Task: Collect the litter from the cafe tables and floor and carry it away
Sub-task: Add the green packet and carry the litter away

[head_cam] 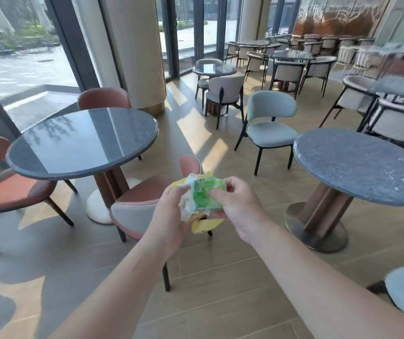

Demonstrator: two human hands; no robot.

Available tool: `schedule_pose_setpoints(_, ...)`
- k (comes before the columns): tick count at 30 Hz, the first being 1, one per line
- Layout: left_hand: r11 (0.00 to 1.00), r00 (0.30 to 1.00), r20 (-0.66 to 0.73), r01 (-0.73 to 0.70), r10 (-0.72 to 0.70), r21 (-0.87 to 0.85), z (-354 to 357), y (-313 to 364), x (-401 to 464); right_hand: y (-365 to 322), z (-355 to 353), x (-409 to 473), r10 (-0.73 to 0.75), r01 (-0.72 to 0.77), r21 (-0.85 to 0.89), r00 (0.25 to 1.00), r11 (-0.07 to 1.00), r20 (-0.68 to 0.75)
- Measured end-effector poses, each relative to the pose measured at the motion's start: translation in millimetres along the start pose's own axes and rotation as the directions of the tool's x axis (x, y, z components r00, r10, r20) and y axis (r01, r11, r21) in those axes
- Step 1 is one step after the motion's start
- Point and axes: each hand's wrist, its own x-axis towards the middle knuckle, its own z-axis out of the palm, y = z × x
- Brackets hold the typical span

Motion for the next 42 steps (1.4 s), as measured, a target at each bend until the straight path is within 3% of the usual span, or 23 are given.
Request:
schedule_pose_setpoints(6, 0.989, 0.995, 0.085, -0.066, 0.055, 0.133, -46, 27, 47, 0, 55, 29, -0.035, 0.030, -0.049, 0.993, 0.998, -0.109)
schedule_pose_setpoints(15, 0.992, 0.980, 0.199, 0.007, -0.033, 0.129, -61, 32, 94, 9, 67, 49, 0.020, -0.036, -0.069, 0.977, 0.997, -0.213)
schedule_pose_setpoints(27, 0.978, 0.953, 0.244, 0.146, -0.179, 0.149, 31, 7, 144, 5, -30, 59, 0.064, 0.007, 0.178, 0.920, 0.984, -0.387)
schedule_pose_setpoints(42, 0.976, 0.954, 0.266, 0.088, -0.141, 0.198, 245, -26, 238, -30, -237, 142, 0.028, 0.150, 0.341, 0.884, 0.928, -0.467)
